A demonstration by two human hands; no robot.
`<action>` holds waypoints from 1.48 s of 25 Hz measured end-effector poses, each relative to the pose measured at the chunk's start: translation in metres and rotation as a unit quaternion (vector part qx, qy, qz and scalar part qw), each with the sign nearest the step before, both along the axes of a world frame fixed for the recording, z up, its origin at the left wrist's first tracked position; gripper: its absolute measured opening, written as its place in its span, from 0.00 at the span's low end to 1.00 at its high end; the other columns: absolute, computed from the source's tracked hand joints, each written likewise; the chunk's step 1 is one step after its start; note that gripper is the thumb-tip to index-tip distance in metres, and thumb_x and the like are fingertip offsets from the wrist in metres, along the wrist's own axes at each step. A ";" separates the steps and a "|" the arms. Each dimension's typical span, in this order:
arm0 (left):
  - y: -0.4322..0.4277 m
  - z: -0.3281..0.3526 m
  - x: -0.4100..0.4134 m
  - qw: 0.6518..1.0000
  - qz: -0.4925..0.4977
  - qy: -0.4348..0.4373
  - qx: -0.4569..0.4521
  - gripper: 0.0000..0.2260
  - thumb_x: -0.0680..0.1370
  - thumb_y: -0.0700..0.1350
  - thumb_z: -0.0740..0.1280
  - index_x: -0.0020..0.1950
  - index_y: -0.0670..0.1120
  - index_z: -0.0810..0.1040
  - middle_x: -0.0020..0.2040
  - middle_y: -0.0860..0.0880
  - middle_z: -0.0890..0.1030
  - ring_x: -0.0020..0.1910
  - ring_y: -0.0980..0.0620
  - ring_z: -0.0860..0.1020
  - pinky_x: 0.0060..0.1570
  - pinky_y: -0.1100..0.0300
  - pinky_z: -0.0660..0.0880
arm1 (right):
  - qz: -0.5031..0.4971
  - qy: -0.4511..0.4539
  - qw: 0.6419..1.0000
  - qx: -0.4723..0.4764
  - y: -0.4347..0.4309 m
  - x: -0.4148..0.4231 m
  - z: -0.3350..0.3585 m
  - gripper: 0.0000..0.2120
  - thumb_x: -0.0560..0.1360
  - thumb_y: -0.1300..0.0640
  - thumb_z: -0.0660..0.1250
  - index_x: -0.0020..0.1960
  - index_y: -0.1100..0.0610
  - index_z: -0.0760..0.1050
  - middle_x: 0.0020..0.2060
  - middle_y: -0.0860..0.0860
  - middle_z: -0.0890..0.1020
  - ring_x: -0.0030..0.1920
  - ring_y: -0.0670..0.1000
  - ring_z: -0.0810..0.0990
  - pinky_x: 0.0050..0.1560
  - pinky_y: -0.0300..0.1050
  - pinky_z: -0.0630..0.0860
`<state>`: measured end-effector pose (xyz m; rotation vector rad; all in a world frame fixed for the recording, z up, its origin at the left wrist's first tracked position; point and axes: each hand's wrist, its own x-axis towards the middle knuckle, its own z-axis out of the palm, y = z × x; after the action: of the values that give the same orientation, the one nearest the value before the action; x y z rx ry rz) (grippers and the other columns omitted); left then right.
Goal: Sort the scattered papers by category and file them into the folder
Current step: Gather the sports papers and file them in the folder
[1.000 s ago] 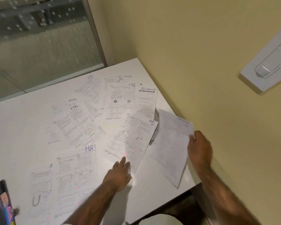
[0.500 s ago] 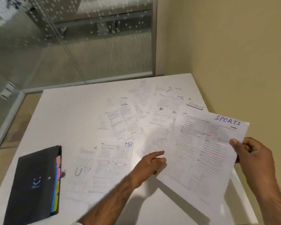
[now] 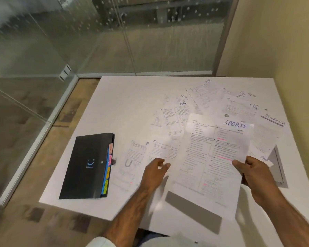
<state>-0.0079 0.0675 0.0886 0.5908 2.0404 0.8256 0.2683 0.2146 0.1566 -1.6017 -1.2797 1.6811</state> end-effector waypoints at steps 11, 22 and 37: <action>-0.050 -0.086 -0.043 0.917 -0.135 0.260 -0.271 0.54 0.69 0.68 0.72 0.82 0.45 0.47 0.71 0.41 0.68 0.67 0.44 0.71 0.63 0.51 0.73 | -0.082 -0.053 0.995 0.016 -0.009 0.001 0.015 0.10 0.79 0.64 0.68 0.59 0.58 0.82 0.46 0.49 0.89 0.47 0.58 0.86 0.44 0.47 0.79; -0.043 -0.075 -0.042 0.920 -0.167 0.304 -0.181 0.22 0.77 0.56 0.70 0.64 0.47 0.70 0.61 0.48 0.78 0.59 0.48 0.76 0.57 0.55 0.73 | -0.075 -0.057 0.995 0.030 -0.016 -0.020 0.020 0.09 0.80 0.64 0.67 0.59 0.58 0.82 0.51 0.52 0.88 0.50 0.58 0.86 0.48 0.50 0.80; -0.022 -0.067 -0.043 0.941 -0.127 0.299 -0.093 0.12 0.82 0.54 0.61 0.58 0.48 0.77 0.56 0.49 0.78 0.54 0.51 0.77 0.50 0.56 0.75 | -0.094 -0.066 0.992 0.045 -0.013 0.003 0.025 0.08 0.79 0.64 0.68 0.50 0.53 0.82 0.41 0.43 0.88 0.38 0.48 0.87 0.43 0.47 0.79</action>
<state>-0.0509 0.0454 0.0214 1.0667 2.4736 0.3067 0.2717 0.2020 0.1817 -1.7444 -1.2060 1.4061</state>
